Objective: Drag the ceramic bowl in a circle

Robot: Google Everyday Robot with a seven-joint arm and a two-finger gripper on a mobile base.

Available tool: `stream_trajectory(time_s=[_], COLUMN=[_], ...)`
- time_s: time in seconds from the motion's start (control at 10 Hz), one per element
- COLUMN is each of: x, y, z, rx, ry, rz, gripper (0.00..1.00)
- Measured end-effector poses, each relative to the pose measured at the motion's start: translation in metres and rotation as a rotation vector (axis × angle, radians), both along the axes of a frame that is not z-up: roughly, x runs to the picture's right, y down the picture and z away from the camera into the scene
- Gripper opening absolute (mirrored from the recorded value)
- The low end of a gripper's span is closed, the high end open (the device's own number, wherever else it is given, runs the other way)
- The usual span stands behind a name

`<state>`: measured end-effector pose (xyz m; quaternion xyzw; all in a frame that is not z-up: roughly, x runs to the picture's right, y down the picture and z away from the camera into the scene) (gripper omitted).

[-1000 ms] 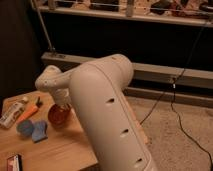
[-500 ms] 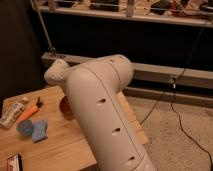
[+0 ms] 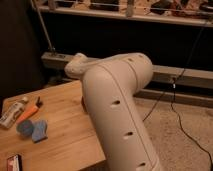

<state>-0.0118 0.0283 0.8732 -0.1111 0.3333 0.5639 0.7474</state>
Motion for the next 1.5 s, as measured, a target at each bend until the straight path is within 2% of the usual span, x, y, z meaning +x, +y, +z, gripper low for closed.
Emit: stream_trajectory(time_s=[0.1, 0.3, 0.4, 0.6, 0.7, 0.8, 1.0, 1.1, 1.2, 1.3, 1.4, 1.5], x=[0.033, 0.059, 0.075, 0.079, 0.075, 0.063, 0.046, 0.031, 0.018, 0.008, -0.013, -0.025], y=[0.015, 0.030, 0.046, 0.068, 0.081, 0.107, 0.136, 0.162, 0.184, 0.195, 0.218, 0.228], z=[-0.010, -0.026, -0.049, -0.072, -0.082, -0.102, -0.122, -0.136, -0.144, -0.149, -0.158, -0.161], rx=[-0.019, -0.041, -0.065, -0.089, -0.099, -0.127, -0.158, -0.194, -0.226, -0.245, -0.282, -0.298], ry=[0.024, 0.027, 0.000, -0.045, -0.074, -0.132, -0.201, -0.255, -0.298, -0.325, -0.382, -0.412], rz=[0.023, 0.014, -0.028, -0.067, -0.084, -0.110, -0.142, -0.162, -0.176, -0.187, -0.213, -0.227], gripper=[0.00, 0.00, 0.00, 0.00, 0.00, 0.00, 0.00, 0.00, 0.00, 0.00, 0.00, 0.00])
